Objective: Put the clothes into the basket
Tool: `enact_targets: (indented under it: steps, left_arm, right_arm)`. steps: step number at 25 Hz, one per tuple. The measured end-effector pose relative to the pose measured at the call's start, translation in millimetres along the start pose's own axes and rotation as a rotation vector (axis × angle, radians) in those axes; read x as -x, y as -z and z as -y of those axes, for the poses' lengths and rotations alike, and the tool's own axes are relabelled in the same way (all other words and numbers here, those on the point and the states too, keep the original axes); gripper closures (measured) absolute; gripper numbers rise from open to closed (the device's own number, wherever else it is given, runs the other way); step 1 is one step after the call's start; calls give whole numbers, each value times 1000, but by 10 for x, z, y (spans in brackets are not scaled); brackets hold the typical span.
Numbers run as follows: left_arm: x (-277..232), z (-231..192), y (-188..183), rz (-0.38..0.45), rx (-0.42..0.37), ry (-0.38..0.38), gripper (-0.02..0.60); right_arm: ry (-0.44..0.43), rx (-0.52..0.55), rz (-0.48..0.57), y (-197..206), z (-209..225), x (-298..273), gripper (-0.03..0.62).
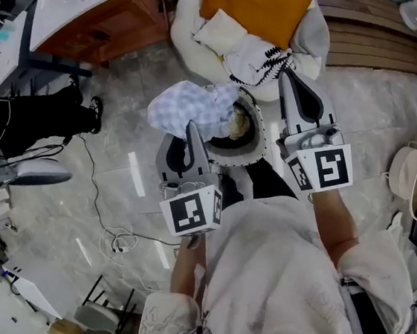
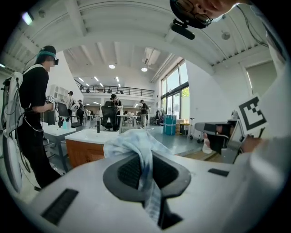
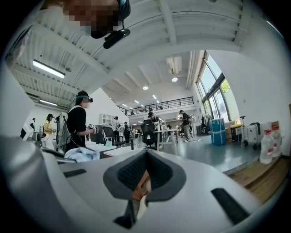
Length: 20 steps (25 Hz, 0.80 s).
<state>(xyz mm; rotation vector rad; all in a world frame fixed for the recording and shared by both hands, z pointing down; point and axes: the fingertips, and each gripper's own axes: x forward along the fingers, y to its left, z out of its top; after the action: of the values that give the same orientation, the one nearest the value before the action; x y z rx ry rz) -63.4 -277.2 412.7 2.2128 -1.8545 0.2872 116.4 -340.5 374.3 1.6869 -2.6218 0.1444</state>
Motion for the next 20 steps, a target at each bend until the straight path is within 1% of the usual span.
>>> enact_targets:
  steps: [5, 7, 11, 14, 16, 20]
  left_arm:
    - [-105, 4, 465, -96, 15, -12, 546]
    - [-136, 15, 671, -134, 25, -14, 545]
    - [-202, 11, 1129, -218, 47, -21, 545]
    - [-242, -14, 1525, -291, 77, -30, 545]
    - [-283, -27, 1794, -343, 86, -36, 546]
    - [-385, -43, 2316, -452, 121, -43, 546]
  right_arm:
    - [-78, -95, -12, 255, -56, -25, 606]
    - [-97, -90, -25, 368, -96, -32, 606]
    - [-106, -67, -47, 590, -164, -50, 606]
    - [-112, -108, -43, 729, -181, -36, 606]
    - [-115, -126, -59, 831, -171, -26, 606]
    - [-113, -116, -97, 992, -142, 2, 606]
